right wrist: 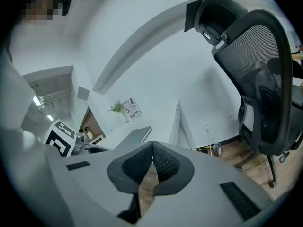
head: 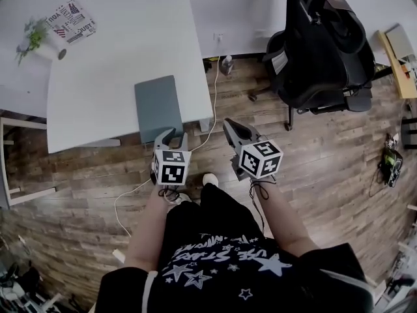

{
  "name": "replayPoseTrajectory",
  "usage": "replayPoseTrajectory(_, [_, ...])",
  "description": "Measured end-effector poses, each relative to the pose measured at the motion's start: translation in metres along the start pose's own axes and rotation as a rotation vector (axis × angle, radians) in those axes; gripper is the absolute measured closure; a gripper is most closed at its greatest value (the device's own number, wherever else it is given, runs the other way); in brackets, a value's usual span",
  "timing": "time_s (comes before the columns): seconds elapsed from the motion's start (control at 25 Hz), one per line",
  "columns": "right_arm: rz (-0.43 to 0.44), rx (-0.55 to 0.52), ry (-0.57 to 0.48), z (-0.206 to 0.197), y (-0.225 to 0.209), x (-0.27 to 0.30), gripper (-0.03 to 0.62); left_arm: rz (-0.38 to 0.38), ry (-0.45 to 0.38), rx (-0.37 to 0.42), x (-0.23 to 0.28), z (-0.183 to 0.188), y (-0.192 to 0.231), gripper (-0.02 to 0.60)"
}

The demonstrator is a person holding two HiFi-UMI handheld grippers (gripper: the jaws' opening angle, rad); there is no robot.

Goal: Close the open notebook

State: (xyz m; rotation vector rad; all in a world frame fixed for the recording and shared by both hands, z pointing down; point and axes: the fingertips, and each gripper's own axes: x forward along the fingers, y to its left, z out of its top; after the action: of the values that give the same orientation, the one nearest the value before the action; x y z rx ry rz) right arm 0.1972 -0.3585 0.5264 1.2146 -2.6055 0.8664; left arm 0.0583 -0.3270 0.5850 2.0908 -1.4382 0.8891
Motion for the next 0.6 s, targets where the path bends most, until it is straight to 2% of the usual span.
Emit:
replayPoseTrajectory(0.28, [-0.004, -0.027, -0.02, 0.006, 0.023, -0.007, 0.589, 0.005, -0.058, -0.042, -0.039, -0.003, 0.009, 0.451])
replayPoseTrajectory(0.6, [-0.02, -0.084, -0.065, -0.003, 0.084, -0.027, 0.589, 0.007, -0.144, -0.11, -0.107, -0.042, 0.028, 0.453])
